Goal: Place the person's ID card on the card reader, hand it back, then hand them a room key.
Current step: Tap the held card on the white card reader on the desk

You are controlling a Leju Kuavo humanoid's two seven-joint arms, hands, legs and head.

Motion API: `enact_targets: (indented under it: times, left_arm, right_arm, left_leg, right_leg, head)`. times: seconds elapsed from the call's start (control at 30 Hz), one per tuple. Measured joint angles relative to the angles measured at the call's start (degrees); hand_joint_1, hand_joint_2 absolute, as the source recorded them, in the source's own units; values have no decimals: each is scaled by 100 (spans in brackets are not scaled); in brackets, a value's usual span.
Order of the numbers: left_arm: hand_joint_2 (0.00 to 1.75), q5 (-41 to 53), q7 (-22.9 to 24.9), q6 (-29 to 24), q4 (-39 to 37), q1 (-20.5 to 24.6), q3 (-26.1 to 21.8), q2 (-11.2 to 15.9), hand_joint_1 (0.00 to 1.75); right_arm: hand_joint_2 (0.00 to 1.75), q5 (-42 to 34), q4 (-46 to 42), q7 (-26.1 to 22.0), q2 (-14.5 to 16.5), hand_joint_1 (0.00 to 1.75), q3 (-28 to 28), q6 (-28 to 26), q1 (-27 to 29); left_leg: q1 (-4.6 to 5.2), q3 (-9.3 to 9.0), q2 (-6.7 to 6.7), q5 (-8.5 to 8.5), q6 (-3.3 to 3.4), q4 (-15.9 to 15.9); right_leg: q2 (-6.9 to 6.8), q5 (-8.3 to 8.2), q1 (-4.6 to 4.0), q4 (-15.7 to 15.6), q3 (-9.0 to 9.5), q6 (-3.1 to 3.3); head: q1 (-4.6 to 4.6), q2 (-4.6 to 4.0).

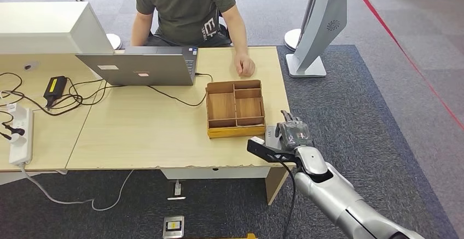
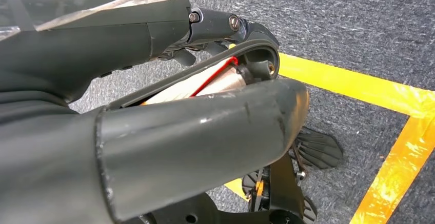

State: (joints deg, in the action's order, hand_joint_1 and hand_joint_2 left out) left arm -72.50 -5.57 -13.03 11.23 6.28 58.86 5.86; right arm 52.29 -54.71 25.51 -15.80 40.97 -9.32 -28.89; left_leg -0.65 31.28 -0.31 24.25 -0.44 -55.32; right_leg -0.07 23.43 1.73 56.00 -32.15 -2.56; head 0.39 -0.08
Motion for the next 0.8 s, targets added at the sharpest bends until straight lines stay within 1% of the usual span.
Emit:
enact_targets:
  times: [0.17, 0.3, 0.47, 0.67, 0.8]
  left_arm:
    - [0, 0, -12, 0, 0, 0, 0, 0, 0]
    - [0, 23, -45, 22, 0, -1, 0, 0, 0]
    - [0, 88, -25, 48, 0, -3, 0, 0, 0]
    - [0, 175, -41, 65, 0, -3, 0, 0, 0]
    - [0, 186, -42, 68, 0, -2, 3, 0, 0]
  right_arm:
    - [175, 28, -14, 2, 2, 175, -32, 2, 17]
    - [175, 220, -238, 2, 1, 175, -58, 98, 77]
    - [175, 487, -822, 55, -10, 175, -94, 295, 120]
    - [175, 600, -1613, 132, -121, 175, -177, 543, -231]
    - [175, 606, -1964, 137, -189, 175, -191, 565, -294]
  left_leg:
    - [0, -2, 0, 0, 0, 0]
    - [0, -1, 0, -1, -1, 0]
    - [0, 4, 3, -2, -2, 0]
    - [0, 4, 2, -2, -2, 0]
    - [0, 7, 3, -2, -2, 0]
  right_leg:
    - [0, 0, 0, 0, 2, 0]
    - [0, -2, 0, 1, 2, 2]
    - [0, -6, 0, 4, -4, 6]
    - [1, -6, 0, 2, -6, 6]
    - [1, -6, 0, 2, -7, 6]
  head:
    - [0, 1]
    - [0, 0]
    - [0, -1]
    - [1, -1]
    - [0, 1]
